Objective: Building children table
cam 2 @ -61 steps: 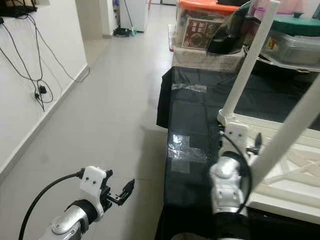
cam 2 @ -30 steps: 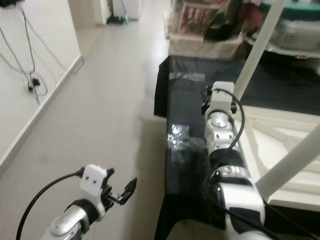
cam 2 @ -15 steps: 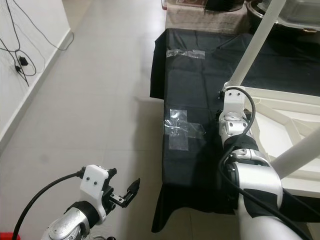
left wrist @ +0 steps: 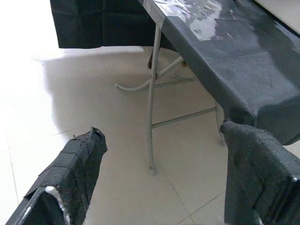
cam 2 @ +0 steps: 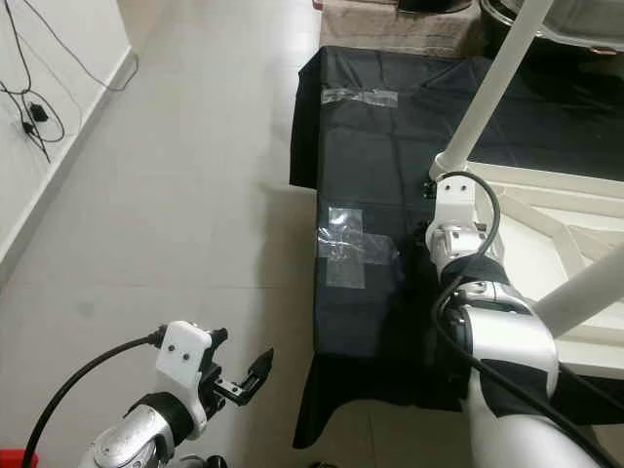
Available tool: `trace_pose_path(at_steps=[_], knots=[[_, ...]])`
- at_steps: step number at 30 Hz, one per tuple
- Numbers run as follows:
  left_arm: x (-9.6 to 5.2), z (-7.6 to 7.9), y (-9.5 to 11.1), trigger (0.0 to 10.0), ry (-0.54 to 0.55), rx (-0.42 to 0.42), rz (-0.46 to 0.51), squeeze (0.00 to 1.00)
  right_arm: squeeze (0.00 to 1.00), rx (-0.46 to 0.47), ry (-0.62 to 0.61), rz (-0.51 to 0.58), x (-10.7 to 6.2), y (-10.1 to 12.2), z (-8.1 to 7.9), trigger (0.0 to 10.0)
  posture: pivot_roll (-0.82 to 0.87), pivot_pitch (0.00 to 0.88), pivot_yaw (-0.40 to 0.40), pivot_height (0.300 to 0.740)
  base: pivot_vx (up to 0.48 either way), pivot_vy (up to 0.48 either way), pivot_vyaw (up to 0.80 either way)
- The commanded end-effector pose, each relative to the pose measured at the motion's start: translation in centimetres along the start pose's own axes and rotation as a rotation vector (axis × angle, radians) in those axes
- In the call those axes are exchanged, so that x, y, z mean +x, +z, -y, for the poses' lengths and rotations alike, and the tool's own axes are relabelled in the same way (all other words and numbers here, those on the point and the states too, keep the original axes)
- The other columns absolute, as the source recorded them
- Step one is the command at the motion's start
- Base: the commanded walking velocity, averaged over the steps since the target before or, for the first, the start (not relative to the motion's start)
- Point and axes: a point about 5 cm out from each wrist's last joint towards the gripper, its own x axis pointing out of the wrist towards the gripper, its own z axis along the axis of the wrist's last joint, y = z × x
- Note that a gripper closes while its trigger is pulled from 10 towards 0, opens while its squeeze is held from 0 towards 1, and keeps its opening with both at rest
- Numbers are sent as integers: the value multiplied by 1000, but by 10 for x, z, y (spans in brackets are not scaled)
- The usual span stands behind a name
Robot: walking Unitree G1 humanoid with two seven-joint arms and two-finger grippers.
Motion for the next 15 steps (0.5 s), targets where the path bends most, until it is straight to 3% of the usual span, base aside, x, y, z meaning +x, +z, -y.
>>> trace_pose_path(at_steps=[1, 2, 15], knots=[[0, 3, -3, 10000, -8, -21, -16, 0, 0, -4, 69, -95, 2, -19, -7, 3608, 80, 229, -85, 740, 0, 0, 0], [0, 3, -3, 10000, -7, -21, -15, 0, 0, -89, 147, -127, 2, -24, -13, 0, 78, 224, -93, 740, 0, 0, 0], [3, 4, -3, 10000, -9, -8, -18, 0, 0, -240, 321, -156, -2, -25, -36, 0, 75, 203, -95, 740, 0, 0, 0]])
